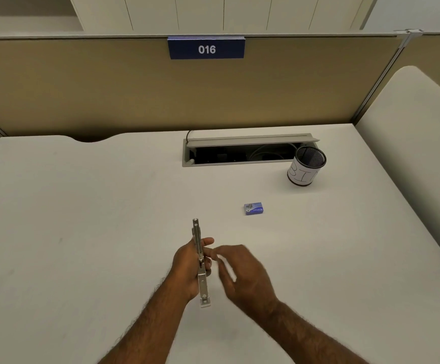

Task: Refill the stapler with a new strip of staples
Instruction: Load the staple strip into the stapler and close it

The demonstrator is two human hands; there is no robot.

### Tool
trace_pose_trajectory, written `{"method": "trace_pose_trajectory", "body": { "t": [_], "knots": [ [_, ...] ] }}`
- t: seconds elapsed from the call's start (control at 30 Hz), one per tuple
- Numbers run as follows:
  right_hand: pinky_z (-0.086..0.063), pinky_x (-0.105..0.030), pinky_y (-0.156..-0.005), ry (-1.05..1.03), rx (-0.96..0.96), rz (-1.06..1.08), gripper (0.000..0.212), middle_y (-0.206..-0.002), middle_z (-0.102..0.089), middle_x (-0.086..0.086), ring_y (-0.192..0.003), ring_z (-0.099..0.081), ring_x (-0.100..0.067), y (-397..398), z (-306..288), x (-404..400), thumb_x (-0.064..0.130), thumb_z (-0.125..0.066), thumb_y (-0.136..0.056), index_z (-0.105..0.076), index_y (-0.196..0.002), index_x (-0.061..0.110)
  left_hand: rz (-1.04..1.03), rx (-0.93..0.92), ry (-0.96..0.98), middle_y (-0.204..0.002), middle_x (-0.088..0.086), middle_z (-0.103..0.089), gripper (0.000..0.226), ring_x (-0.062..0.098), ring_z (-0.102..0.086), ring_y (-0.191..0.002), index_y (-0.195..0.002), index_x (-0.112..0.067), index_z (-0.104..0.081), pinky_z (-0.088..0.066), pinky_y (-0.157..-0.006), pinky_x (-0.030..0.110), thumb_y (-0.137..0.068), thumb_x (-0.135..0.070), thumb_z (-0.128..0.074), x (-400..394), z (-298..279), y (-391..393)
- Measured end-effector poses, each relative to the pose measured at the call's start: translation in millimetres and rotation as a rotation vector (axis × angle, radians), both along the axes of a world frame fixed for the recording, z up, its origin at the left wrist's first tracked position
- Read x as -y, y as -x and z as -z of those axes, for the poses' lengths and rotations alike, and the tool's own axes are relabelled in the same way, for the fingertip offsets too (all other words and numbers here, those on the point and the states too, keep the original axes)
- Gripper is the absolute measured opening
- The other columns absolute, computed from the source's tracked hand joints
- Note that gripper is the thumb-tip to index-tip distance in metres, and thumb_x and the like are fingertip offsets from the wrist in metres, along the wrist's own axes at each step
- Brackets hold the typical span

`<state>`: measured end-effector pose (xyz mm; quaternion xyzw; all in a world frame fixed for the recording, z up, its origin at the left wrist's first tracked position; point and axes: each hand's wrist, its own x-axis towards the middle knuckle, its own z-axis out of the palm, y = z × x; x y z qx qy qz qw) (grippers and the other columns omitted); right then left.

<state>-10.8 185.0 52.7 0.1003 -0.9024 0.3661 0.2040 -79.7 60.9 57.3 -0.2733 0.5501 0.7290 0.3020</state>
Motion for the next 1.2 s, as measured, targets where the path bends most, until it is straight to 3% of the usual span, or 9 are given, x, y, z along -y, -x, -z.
{"method": "trace_pose_trajectory", "body": {
  "t": [0.07, 0.13, 0.23, 0.5, 0.67, 0.8, 0.9, 1.03, 1.2],
  "knots": [
    [-0.054, -0.030, -0.081, 0.092, 0.087, 0.196, 0.024, -0.101, -0.068, -0.003, -0.093, -0.063, -0.018, 8, 16, -20, 0.006, -0.060, -0.086, -0.065, -0.109, 0.011, 0.016, -0.017, 0.011, -0.055, 0.006, -0.062, 0.037, 0.011, -0.043, -0.041, -0.104, -0.004, -0.064, -0.034, -0.040, 0.022, -0.100, -0.029, -0.038, 3, 3, 1],
    [-0.049, -0.036, -0.092, -0.058, 0.409, 0.297, 0.032, -0.116, -0.062, -0.007, -0.109, -0.058, -0.025, 17, 33, -47, 0.011, -0.058, -0.088, -0.060, -0.120, 0.010, 0.026, -0.025, 0.008, -0.055, 0.008, -0.062, 0.038, 0.011, -0.042, -0.039, -0.102, -0.003, -0.064, -0.033, -0.038, 0.022, -0.101, -0.029, -0.036, 5, 5, 0],
    [-0.043, -0.033, -0.099, -0.283, 0.751, 0.195, 0.046, -0.132, -0.047, -0.005, -0.123, -0.045, -0.022, 25, 48, -72, 0.025, -0.055, -0.091, -0.046, -0.135, 0.015, 0.038, -0.020, 0.010, -0.055, 0.008, -0.062, 0.039, 0.011, -0.042, -0.038, -0.101, -0.004, -0.065, -0.033, -0.037, 0.021, -0.101, -0.031, -0.037, 6, 6, -1],
    [-0.048, -0.035, -0.092, -0.376, 0.731, 0.010, 0.040, -0.125, -0.050, 0.003, -0.115, -0.046, -0.018, 34, 47, -75, 0.028, -0.057, -0.087, -0.053, -0.126, 0.024, 0.032, 0.011, -0.002, -0.054, 0.009, -0.062, 0.039, 0.010, -0.042, -0.036, -0.101, -0.002, -0.064, -0.031, -0.034, 0.020, -0.101, -0.030, -0.038, 4, 9, -2],
    [-0.049, -0.032, -0.086, -0.398, 0.697, 0.013, 0.027, -0.118, -0.054, 0.003, -0.111, -0.049, -0.017, 33, 46, -73, 0.027, -0.055, -0.088, -0.059, -0.114, 0.021, 0.030, 0.054, 0.020, -0.052, 0.008, -0.062, 0.038, 0.010, -0.041, -0.035, -0.101, -0.001, -0.064, -0.030, -0.033, 0.019, -0.101, -0.027, -0.036, 6, 13, -5],
    [-0.046, -0.020, -0.078, -0.127, 0.546, 0.098, 0.024, -0.104, -0.060, 0.005, -0.095, -0.057, -0.013, 31, 31, -53, 0.026, -0.067, -0.081, -0.063, -0.105, 0.019, 0.041, 0.082, 0.052, -0.053, 0.007, -0.061, 0.037, 0.011, -0.041, -0.036, -0.101, 0.000, -0.064, -0.031, -0.033, 0.020, -0.100, -0.024, -0.036, 7, 17, -10],
    [-0.039, -0.007, -0.066, 0.043, 0.417, 0.008, 0.025, -0.092, -0.055, 0.014, -0.079, -0.055, -0.004, 34, 10, -27, 0.028, -0.074, -0.076, -0.065, -0.099, 0.023, 0.047, 0.090, 0.080, -0.054, 0.007, -0.060, 0.038, 0.012, -0.042, -0.039, -0.096, -0.002, -0.066, -0.032, -0.035, 0.020, -0.099, -0.025, -0.036, 6, 19, -15],
    [-0.037, -0.007, -0.066, -0.038, 0.456, -0.061, 0.026, -0.095, -0.048, 0.022, -0.080, -0.049, 0.000, 38, -2, -9, 0.036, -0.067, -0.081, -0.062, -0.106, 0.033, 0.067, 0.083, 0.140, -0.058, 0.009, -0.061, 0.035, 0.014, -0.047, -0.044, -0.096, -0.001, -0.069, -0.037, -0.038, 0.023, -0.096, -0.028, -0.046, 3, 19, -21],
    [-0.045, -0.020, -0.074, -0.156, 0.507, -0.071, 0.027, -0.103, -0.054, 0.016, -0.087, -0.043, 0.001, 42, -1, -7, 0.038, -0.063, -0.081, -0.061, -0.108, 0.032, 0.073, 0.068, 0.122, -0.055, 0.008, -0.059, 0.033, 0.013, -0.045, -0.043, -0.091, -0.003, -0.069, -0.036, -0.039, 0.023, -0.095, -0.026, -0.047, 1, 14, -21]
  ]
}}
